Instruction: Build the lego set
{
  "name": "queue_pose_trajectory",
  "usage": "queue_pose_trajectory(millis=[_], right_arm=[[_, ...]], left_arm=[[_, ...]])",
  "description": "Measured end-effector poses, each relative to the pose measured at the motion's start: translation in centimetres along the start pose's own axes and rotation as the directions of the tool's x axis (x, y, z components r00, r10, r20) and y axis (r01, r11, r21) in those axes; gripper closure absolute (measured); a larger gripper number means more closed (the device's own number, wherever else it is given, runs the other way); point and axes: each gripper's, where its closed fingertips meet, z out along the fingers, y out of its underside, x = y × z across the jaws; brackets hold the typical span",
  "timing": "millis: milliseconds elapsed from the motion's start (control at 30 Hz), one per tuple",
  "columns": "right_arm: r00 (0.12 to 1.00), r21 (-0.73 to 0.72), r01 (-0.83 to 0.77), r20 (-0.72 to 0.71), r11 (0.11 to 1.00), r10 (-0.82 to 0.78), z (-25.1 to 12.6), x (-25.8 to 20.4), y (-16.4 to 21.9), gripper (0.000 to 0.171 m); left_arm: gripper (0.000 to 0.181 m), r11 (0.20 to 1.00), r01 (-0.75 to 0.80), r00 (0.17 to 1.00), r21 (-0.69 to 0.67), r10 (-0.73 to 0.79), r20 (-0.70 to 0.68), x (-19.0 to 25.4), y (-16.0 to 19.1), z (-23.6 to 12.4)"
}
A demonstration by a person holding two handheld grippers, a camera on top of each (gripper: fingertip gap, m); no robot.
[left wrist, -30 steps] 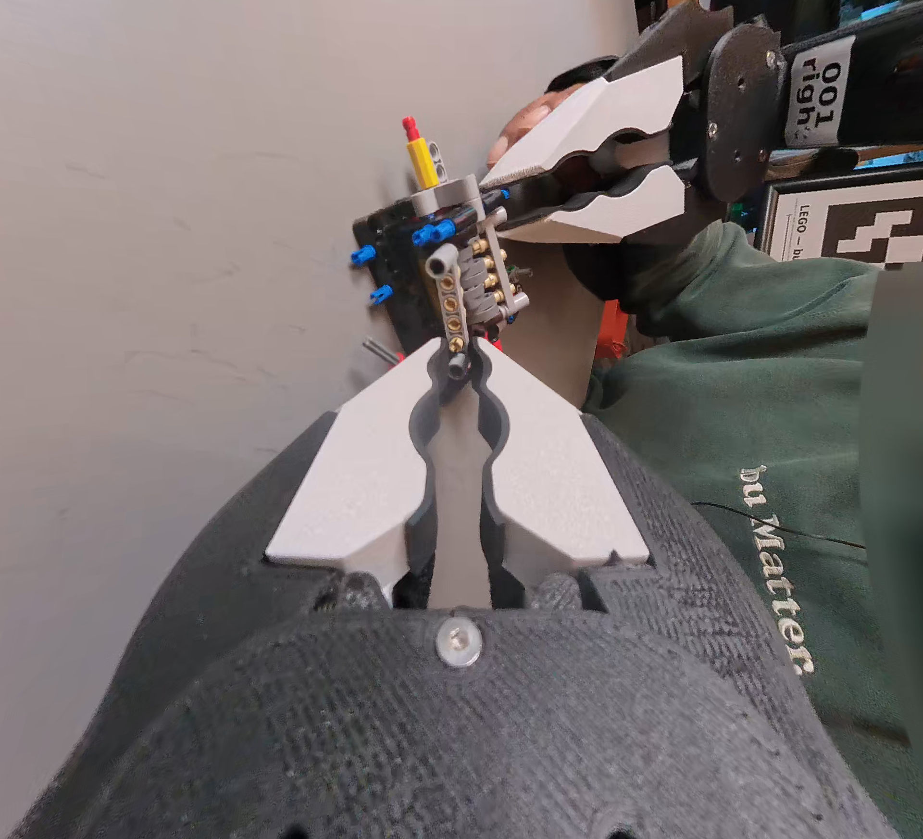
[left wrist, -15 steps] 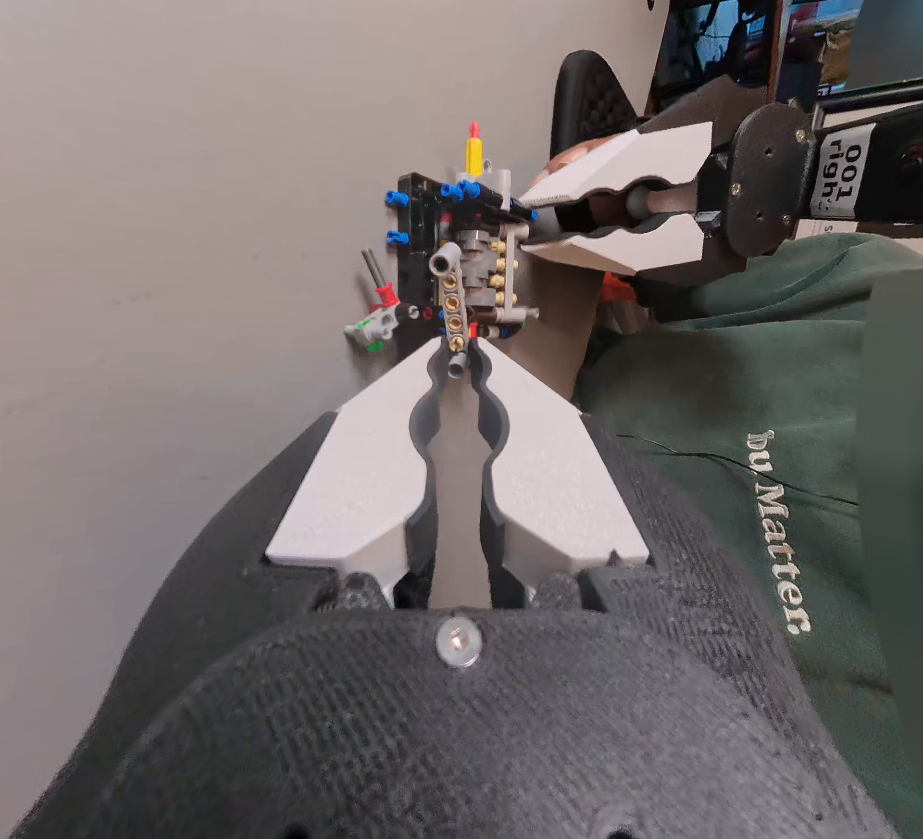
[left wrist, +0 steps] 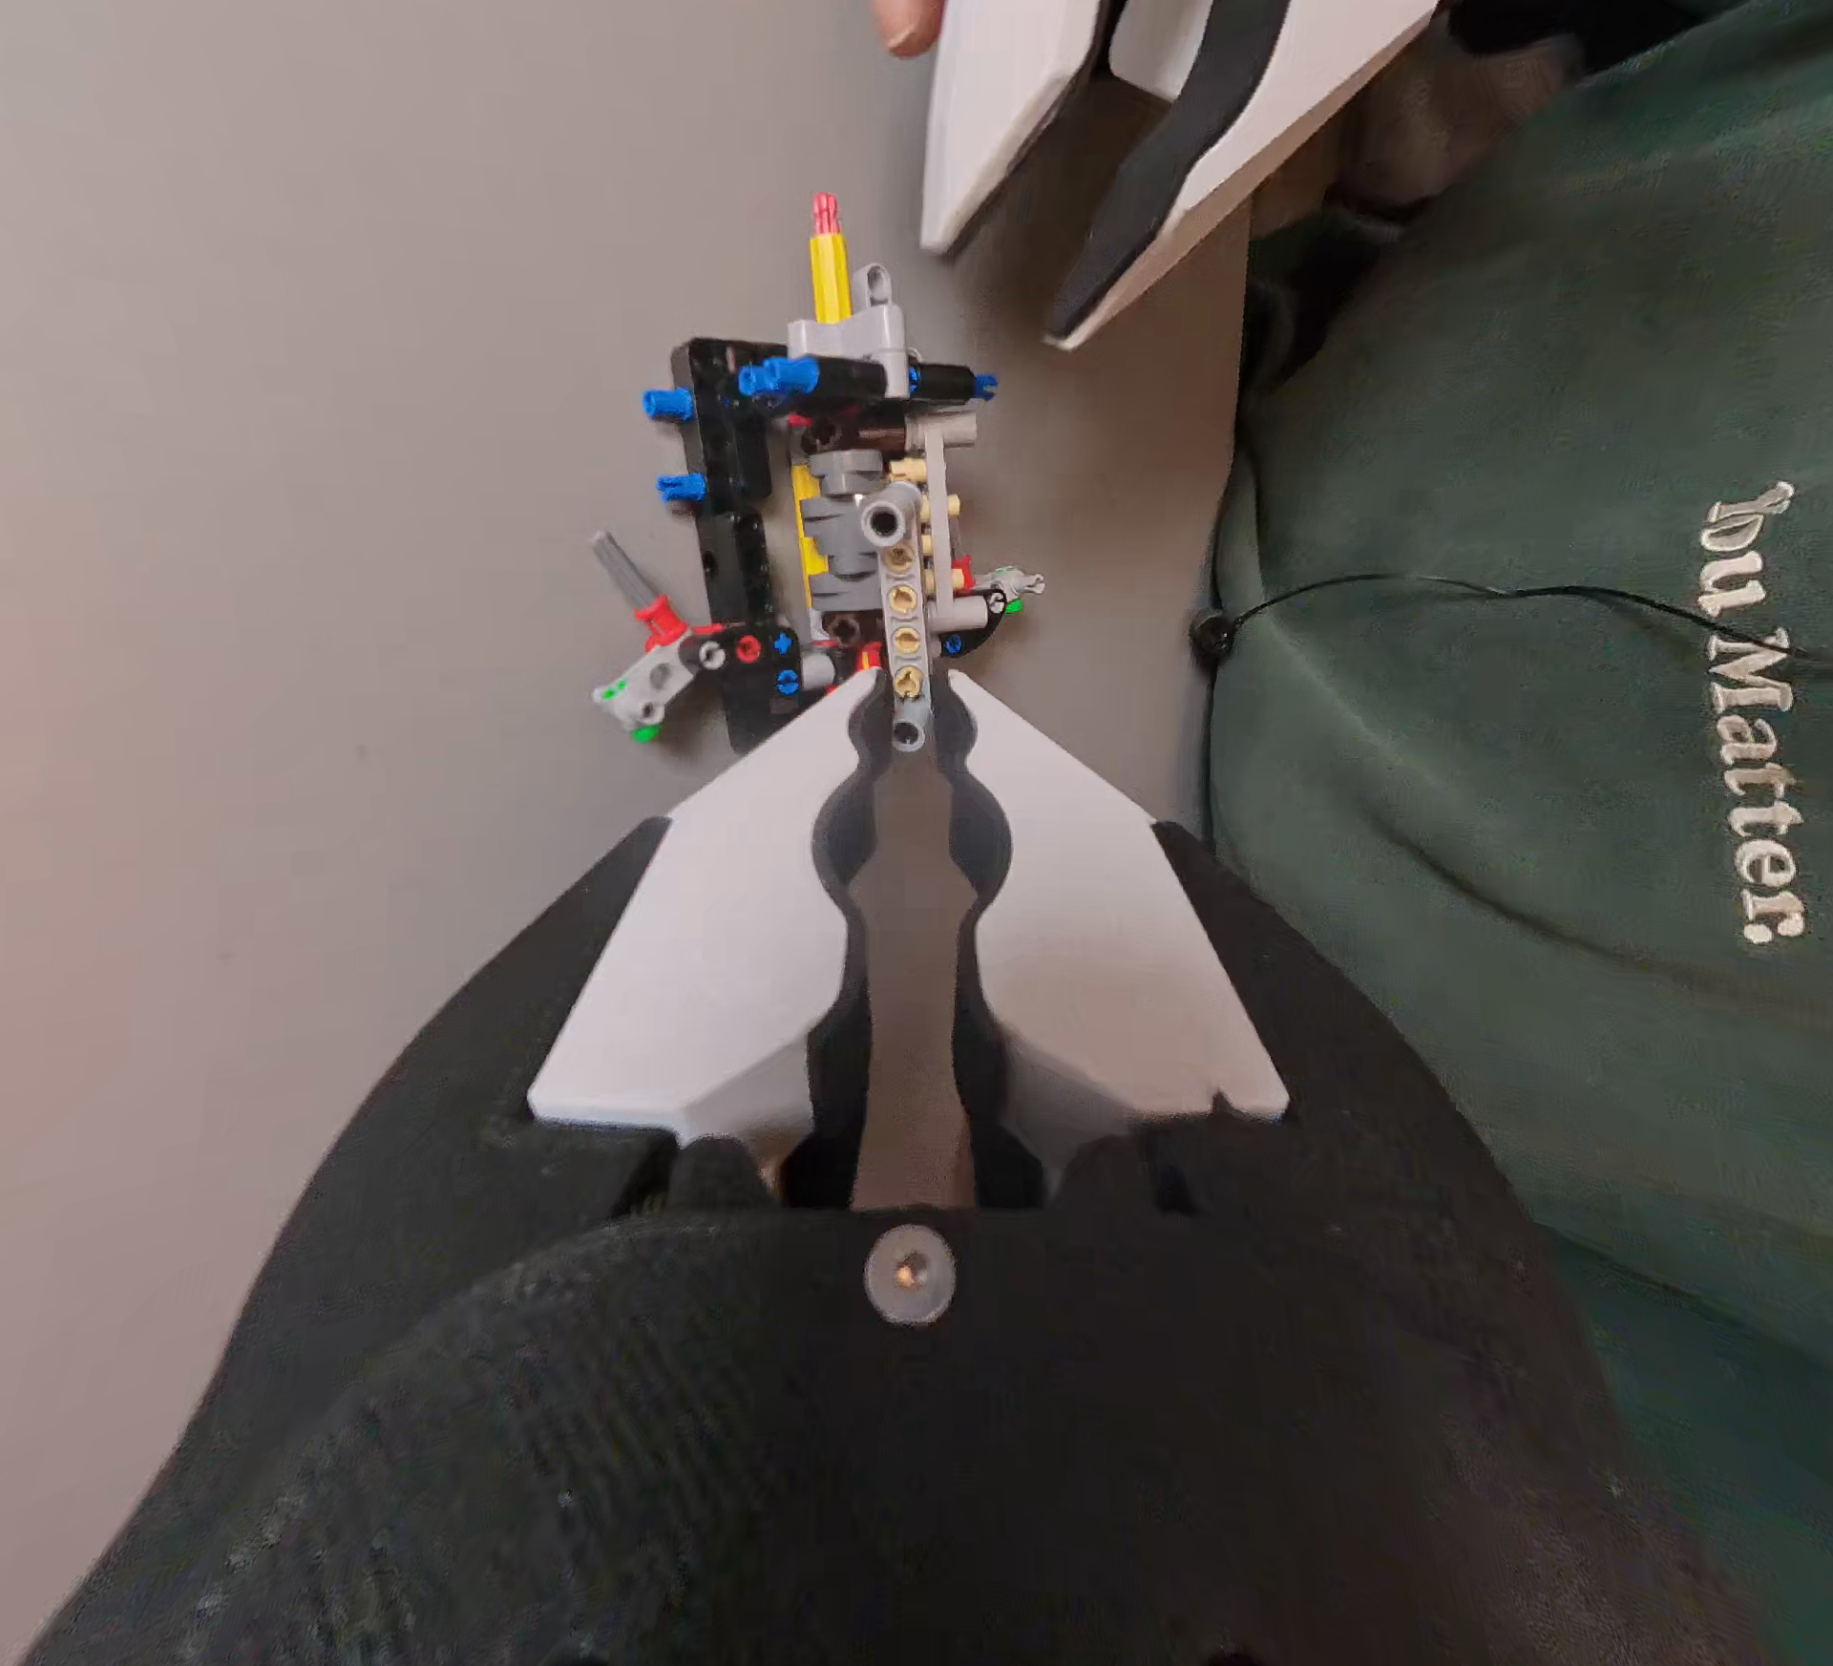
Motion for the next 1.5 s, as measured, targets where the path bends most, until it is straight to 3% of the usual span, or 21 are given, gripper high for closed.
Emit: queue_pose_trajectory(millis=[200,300,400,533,733,1067,1500], right_arm=[[0.945,-0.069,-0.114,0.301,0.991,0.129,2.1,1.0,-0.9,0.150],[0.927,-0.060,-0.131,0.347,0.990,0.144,2.5,1.1,-1.1,0.165],[0.929,-0.070,-0.151,0.331,0.986,0.166,2.9,1.4,-0.6,0.165],[0.900,-0.072,-0.265,0.339,0.962,0.274,2.7,1.9,-0.5,0.166],[0.834,-0.188,-0.375,0.358,0.908,0.419,3.2,1.9,0.3,0.166],[0.823,-0.395,-0.327,0.328,0.859,0.464,4.0,1.5,2.0,0.166],[0.827,-0.430,-0.317,0.311,0.846,0.468,3.7,1.1,1.7,0.166]], left_arm=[[0.175,0.991,-0.096,0.994,-0.088,0.100,0.033,0.1,-1.8,-0.5],[0.175,0.992,-0.095,0.994,-0.081,0.099,0.039,-0.1,-2.0,-1.0],[0.175,0.997,-0.075,0.997,-0.011,0.075,0.020,-0.4,-2.2,-1.4],[0.174,0.979,-0.039,0.998,0.199,0.048,-0.045,-0.4,-3.1,-2.2],[0.175,0.934,0.005,0.997,0.357,0.022,-0.071,-1.1,-2.4,-1.5],[0.174,0.908,0.024,0.999,0.419,-0.010,-0.034,-1.7,-1.4,0.2],[0.175,0.891,0.089,0.992,0.444,-0.039,-0.121,-1.2,-1.4,0.6]])
